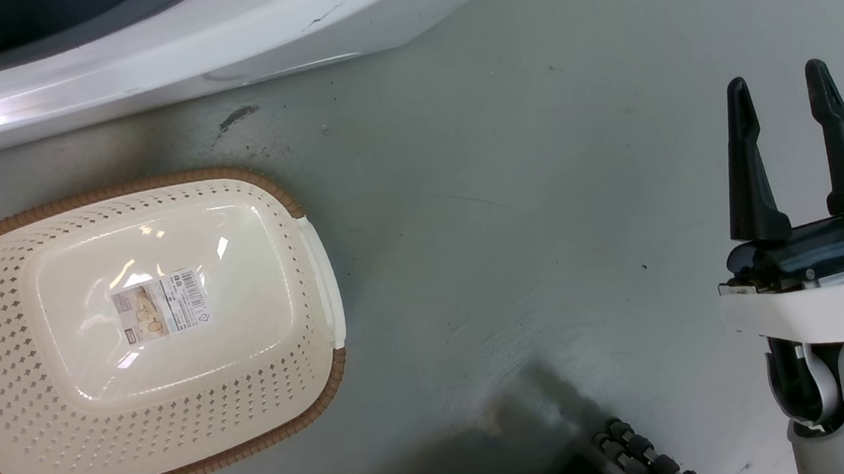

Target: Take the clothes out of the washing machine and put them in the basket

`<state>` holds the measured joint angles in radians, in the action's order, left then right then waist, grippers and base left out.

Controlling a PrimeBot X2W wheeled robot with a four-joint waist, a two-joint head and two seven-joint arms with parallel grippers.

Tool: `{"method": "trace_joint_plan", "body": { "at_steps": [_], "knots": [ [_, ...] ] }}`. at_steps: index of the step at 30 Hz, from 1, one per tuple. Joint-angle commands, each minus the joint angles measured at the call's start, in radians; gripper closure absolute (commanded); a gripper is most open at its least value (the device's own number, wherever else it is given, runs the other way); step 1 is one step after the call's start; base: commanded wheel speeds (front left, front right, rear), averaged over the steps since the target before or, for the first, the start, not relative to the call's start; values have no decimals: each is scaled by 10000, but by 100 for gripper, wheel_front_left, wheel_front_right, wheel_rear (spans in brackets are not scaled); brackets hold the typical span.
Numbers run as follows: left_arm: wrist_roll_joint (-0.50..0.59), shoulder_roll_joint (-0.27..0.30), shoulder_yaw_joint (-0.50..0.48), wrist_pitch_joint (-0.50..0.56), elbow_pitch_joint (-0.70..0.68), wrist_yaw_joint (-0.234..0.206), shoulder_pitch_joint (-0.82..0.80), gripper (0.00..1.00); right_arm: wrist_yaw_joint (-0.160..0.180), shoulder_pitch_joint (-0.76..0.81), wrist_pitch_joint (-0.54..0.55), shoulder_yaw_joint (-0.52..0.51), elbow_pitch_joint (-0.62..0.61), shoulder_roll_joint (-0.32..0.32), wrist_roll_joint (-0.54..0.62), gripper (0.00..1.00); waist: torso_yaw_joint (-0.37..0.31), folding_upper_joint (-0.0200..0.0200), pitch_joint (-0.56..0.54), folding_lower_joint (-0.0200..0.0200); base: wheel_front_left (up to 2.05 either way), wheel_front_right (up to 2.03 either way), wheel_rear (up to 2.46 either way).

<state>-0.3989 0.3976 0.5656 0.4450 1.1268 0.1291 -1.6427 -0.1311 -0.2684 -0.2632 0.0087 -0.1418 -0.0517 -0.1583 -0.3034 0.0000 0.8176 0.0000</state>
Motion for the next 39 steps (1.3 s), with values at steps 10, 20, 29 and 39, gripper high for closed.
{"method": "trace_joint_plan", "body": {
  "at_steps": [10,20,29,39],
  "knots": [
    [-895,353,760,-274,-346,6,266,100,7,-200,-25,-39,20,27,20,0,11,0,-156,0,0,0,0],
    [-1602,47,1034,-2585,-437,6,1192,100,7,9,-25,-102,106,24,504,0,650,0,-1263,0,0,0,0],
    [-2093,-508,1647,-4695,-649,6,2756,100,7,404,-25,-197,295,23,985,0,1451,0,-2512,0,0,0,0],
    [-2635,-693,2398,-6353,-1240,6,4512,100,7,1062,-24,-222,508,21,1351,0,2057,0,-3979,0,0,0,0]
  ]
}}
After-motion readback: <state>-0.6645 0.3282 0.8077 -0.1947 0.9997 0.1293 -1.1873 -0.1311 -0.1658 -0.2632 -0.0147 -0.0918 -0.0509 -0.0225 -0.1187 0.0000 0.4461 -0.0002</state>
